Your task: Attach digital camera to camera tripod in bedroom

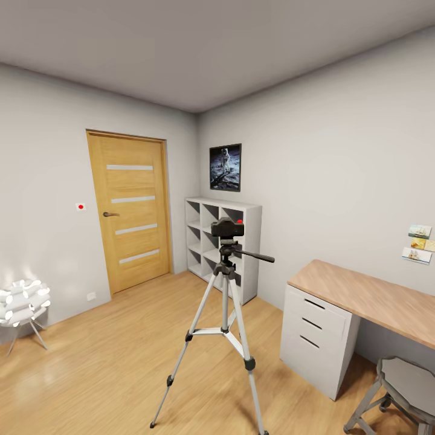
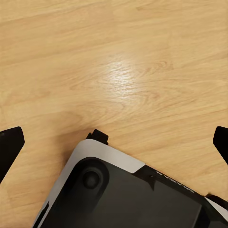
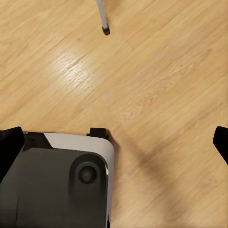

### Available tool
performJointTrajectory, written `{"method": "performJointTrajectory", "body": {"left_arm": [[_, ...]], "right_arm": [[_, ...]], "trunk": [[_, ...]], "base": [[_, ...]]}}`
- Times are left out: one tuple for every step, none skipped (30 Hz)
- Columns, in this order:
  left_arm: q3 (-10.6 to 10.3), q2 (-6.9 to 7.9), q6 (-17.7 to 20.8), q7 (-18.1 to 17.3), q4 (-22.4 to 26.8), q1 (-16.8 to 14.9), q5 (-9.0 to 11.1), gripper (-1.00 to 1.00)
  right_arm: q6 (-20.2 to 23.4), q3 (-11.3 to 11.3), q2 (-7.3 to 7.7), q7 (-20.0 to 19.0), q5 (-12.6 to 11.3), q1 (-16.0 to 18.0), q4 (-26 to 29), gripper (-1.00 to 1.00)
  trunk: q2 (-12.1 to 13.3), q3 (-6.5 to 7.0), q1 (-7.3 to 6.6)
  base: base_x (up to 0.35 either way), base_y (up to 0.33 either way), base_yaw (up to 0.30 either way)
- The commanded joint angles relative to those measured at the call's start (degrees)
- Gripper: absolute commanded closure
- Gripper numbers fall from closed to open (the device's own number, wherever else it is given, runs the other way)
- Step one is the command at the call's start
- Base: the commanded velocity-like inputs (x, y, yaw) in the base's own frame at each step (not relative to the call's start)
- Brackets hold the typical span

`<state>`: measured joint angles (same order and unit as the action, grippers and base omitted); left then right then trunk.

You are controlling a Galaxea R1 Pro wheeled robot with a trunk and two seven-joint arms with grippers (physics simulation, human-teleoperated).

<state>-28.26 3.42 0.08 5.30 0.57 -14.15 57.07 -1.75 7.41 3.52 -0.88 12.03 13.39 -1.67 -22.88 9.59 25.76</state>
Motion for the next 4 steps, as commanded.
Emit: {"method": "performJointTrajectory", "body": {"left_arm": [[-0.5,0.00,0.0,0.2,0.1,0.0,0.4,-1.00],[-0.5,0.00,0.0,0.2,0.1,0.0,0.4,-1.00],[-0.5,0.00,0.0,0.2,0.1,0.0,0.4,-1.00],[-0.5,0.00,0.0,0.2,0.0,0.0,0.4,-1.00]], "right_arm": [[-0.2,0.5,0.02,-0.1,0.5,0.1,-0.2,-1.00],[-0.2,0.5,0.01,-0.1,0.5,0.1,-0.2,-1.00],[-0.2,0.5,0.01,-0.1,0.5,0.1,-0.2,-1.00],[-0.2,0.5,0.02,-0.1,0.5,0.1,-0.2,-1.00]], "trunk": [[0.0,-0.02,0.02],[0.0,-0.02,0.02],[0.0,-0.02,0.02],[0.0,-0.02,0.02]], "base": [[0.000,0.000,0.000],[0.000,0.000,0.000],[0.000,0.000,0.000],[0.000,0.000,0.000]]}}
